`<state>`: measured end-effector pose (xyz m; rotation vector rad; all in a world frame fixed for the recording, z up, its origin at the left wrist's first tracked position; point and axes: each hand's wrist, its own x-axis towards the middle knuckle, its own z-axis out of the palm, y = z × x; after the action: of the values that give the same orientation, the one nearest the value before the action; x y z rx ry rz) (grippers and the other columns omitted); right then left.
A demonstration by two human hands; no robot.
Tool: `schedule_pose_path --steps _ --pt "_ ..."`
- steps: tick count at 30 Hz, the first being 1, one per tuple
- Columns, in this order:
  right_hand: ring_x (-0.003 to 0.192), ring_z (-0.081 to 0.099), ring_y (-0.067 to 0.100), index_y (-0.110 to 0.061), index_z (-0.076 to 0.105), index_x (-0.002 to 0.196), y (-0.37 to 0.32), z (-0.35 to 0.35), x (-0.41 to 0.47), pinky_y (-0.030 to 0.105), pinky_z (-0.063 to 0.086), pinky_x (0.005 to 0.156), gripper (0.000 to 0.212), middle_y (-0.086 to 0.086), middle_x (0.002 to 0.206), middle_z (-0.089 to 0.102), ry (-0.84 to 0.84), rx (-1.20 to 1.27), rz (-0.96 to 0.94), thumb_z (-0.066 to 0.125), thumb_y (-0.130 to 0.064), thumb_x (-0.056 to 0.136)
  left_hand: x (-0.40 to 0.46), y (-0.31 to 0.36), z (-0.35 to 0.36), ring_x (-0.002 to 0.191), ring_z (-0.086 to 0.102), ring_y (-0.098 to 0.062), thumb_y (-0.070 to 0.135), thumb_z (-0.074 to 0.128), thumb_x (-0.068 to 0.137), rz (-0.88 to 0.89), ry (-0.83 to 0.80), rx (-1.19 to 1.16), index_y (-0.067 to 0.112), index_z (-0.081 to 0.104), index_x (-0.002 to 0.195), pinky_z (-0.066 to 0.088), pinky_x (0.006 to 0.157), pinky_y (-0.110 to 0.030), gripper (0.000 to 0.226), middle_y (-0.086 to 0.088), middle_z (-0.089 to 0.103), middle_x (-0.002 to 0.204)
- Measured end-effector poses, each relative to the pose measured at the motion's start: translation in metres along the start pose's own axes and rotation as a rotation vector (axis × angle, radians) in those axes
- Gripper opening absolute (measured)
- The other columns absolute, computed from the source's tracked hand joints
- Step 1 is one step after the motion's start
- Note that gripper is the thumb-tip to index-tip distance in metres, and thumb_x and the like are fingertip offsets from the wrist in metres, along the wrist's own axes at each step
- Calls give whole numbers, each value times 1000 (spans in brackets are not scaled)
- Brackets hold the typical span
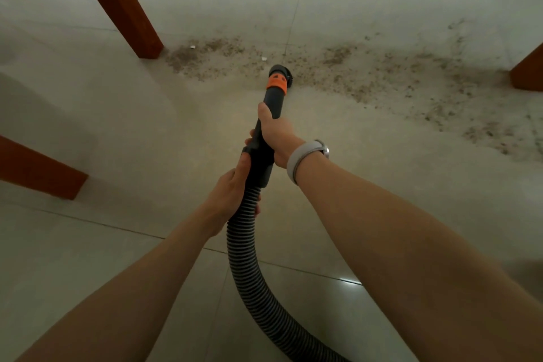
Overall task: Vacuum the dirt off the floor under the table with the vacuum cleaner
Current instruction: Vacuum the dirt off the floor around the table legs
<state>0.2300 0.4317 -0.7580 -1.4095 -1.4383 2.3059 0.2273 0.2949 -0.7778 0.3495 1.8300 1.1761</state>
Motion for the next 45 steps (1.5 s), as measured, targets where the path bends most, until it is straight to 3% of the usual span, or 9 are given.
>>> schedule_pose_path --steps 3,9,14,18,26,33,36,43,45 --pt "55 56 18 -10 45 77 -7 -4 1 32 54 63 38 6 70 54 17 -13 -5 42 -42 98 5 5 5 52 59 -20 74 27 74 8 -5 10 1 56 90 51 53 -30 79 -10 58 65" --pt "64 58 23 -8 46 74 -24 -13 14 43 54 88 42 7 68 55 77 -50 -25 41 -41 99 22 21 15 54 57 -22 74 28 78 6 -32 -12 5 57 83 51 58 -35 75 -10 57 66" --pt "62 58 23 -7 47 75 -29 -19 19 42 55 85 43 8 68 56 92 -53 -27 41 -42 99 29 26 20 53 56 -24 67 26 89 -4 -43 -19 5 56 82 50 60 -36 69 -9 56 64" --pt "56 56 21 -8 46 77 -22 -17 10 36 55 73 39 7 68 54 60 0 8 44 -40 98 20 19 15 52 57 -21 70 27 84 -13 -41 -2 4 56 86 51 56 -33 72 -9 57 65" --pt "55 55 20 -10 43 77 -12 -11 -7 34 54 67 35 7 69 52 48 30 29 43 -37 99 -3 17 9 51 56 -21 75 28 72 -25 -36 29 3 55 86 51 54 -32 78 -9 56 63" --pt "60 58 21 -8 45 77 -15 -26 -7 39 56 84 40 7 70 55 86 16 20 42 -41 99 -3 23 20 52 57 -22 76 28 72 13 -83 60 2 56 87 52 56 -33 80 -9 57 63" --pt "59 58 20 -8 44 76 -14 -33 -7 38 55 83 39 7 70 55 97 17 10 42 -40 99 0 22 26 51 57 -22 77 28 72 11 -80 59 2 56 84 51 55 -33 81 -9 57 62" --pt "81 63 28 -8 46 76 -23 -38 5 46 52 91 43 9 77 58 124 -60 14 40 -44 98 14 25 35 52 57 -22 72 26 84 -14 -66 49 3 57 80 51 57 -34 76 -10 58 63" --pt "92 65 31 -8 47 77 -24 -39 11 47 51 92 44 11 88 62 137 -81 6 40 -47 97 19 26 37 51 56 -22 71 26 86 -23 -64 50 4 57 79 50 56 -34 75 -10 57 63"
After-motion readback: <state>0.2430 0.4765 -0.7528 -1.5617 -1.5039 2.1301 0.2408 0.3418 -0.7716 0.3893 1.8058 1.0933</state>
